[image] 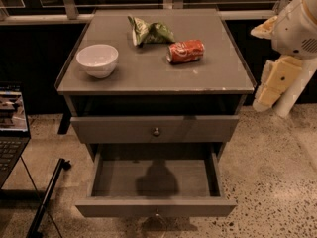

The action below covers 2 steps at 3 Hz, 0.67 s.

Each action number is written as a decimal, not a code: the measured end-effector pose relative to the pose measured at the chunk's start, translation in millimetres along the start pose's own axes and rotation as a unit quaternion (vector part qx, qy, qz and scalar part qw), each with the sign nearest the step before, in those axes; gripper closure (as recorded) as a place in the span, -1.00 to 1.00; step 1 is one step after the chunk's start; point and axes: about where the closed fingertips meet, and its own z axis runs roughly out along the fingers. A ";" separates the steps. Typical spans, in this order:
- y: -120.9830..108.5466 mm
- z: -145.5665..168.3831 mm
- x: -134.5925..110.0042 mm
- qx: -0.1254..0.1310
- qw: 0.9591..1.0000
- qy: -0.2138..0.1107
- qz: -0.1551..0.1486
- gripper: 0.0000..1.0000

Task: Place coke can into middle drawer

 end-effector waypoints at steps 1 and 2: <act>-50.8 35.4 -11.3 -0.011 0.999 -0.027 -0.036 -1.00; -91.6 70.6 -26.9 -0.026 0.997 -0.039 -0.059 -1.00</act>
Offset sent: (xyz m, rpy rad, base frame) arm 0.1781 0.0347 -0.0393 0.0437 0.0109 0.2168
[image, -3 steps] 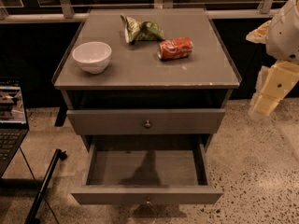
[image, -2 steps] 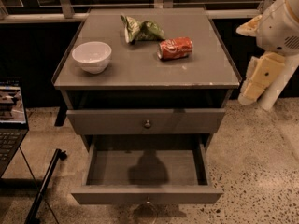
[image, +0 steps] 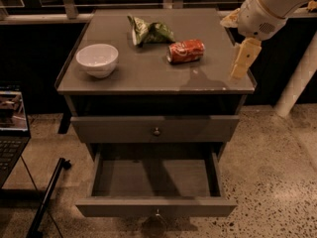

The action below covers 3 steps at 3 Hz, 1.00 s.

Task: Place coke can into middle drawer

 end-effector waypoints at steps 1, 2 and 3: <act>-37.0 26.6 -7.9 -0.007 1.000 0.001 -0.018 -1.00; -93.9 72.2 -29.7 -0.009 0.999 -0.009 -0.037 -1.00; -104.9 67.3 -32.0 0.009 0.999 -0.014 -0.038 -1.00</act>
Offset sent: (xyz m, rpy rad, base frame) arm 0.1358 0.0345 -0.0099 -0.0229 -0.0064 0.1066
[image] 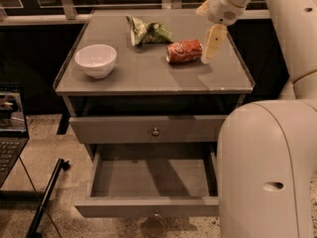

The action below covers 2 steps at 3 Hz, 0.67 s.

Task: Place coke can into middle drawer

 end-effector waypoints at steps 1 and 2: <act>-2.5 3.8 -1.3 0.003 1.000 -0.002 0.000 -1.00; -9.1 12.8 6.7 0.018 0.999 -0.024 0.013 -1.00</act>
Offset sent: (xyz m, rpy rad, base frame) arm 0.0175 -0.0144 -0.0211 0.1366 -0.0539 -0.0511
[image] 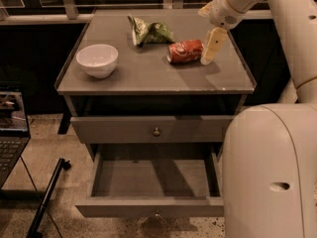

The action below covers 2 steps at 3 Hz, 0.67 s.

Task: Place coke can into middle drawer

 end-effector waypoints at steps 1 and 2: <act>-4.9 28.3 3.2 -0.006 1.000 -0.027 0.004 -1.00; -6.0 60.5 0.6 -0.024 0.999 -0.048 0.001 -1.00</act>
Offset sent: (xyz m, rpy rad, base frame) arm 0.0816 0.0185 -0.0483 0.1242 0.0796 0.1040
